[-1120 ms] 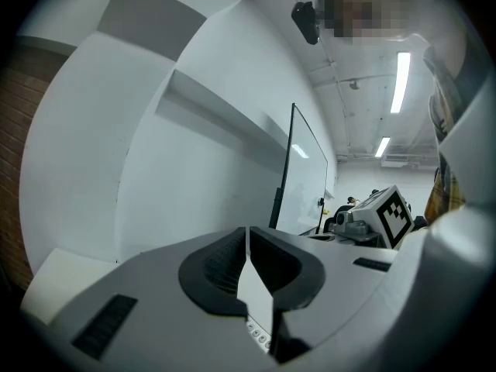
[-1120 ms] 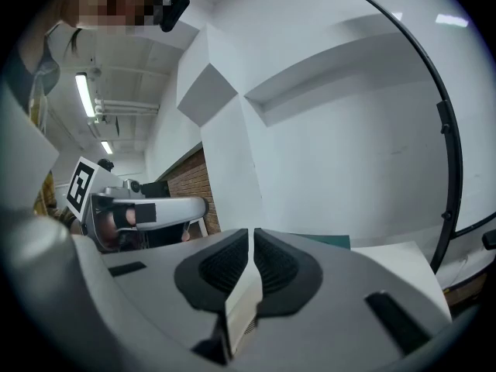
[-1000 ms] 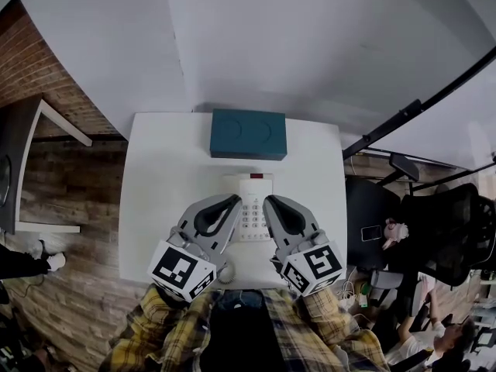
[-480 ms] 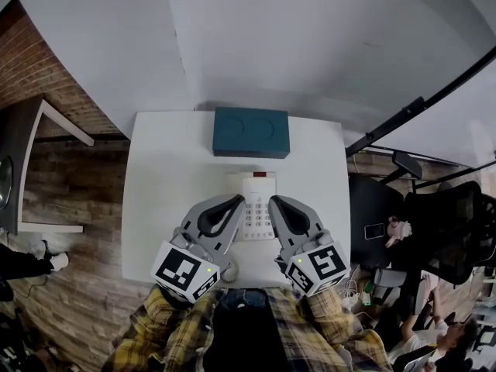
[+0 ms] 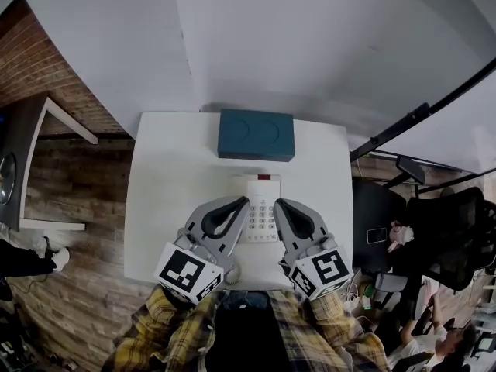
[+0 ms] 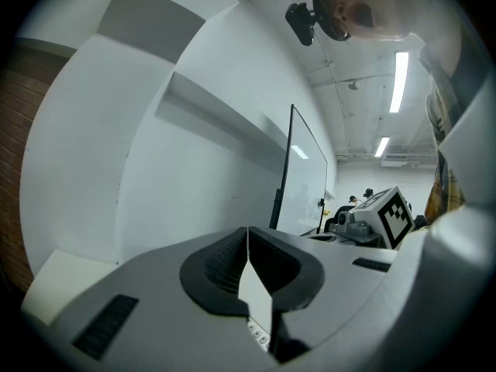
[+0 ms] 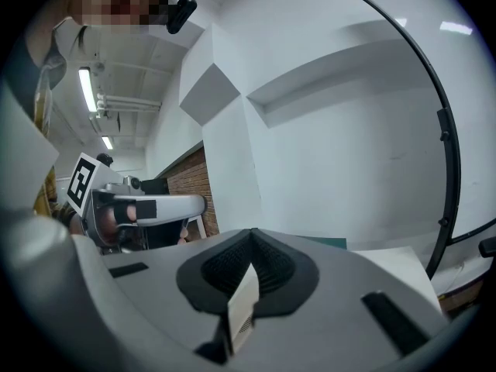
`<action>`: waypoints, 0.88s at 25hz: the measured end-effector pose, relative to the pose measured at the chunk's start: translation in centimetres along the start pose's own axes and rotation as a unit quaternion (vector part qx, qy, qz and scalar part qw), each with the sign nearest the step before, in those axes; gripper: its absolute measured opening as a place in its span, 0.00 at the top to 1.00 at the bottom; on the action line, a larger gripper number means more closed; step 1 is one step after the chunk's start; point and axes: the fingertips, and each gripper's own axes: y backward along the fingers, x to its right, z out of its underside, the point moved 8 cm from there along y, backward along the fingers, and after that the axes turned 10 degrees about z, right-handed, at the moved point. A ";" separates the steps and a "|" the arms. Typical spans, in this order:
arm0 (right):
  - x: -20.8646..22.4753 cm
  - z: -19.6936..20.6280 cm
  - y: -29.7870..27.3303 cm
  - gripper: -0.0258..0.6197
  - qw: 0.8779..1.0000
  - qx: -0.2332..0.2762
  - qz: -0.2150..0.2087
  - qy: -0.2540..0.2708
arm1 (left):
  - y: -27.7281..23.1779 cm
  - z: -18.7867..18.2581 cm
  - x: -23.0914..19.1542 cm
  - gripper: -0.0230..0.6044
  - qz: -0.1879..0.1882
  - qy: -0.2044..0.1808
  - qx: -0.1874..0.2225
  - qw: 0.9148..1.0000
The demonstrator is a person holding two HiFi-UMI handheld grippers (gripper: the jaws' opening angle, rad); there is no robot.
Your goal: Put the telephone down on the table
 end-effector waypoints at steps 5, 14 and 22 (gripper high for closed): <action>0.0 0.0 -0.1 0.92 1.000 -0.001 0.000 0.005 | 0.0 0.0 -0.1 0.93 0.000 -0.001 0.000 1.000; 0.3 0.1 -0.2 0.92 1.000 -0.005 0.001 0.000 | 0.0 -0.2 -0.2 0.93 -0.003 -0.002 -0.001 1.000; 0.7 0.2 -0.4 0.92 1.000 -0.003 0.002 -0.004 | -0.3 -0.1 -0.4 0.93 -0.003 -0.003 0.001 1.000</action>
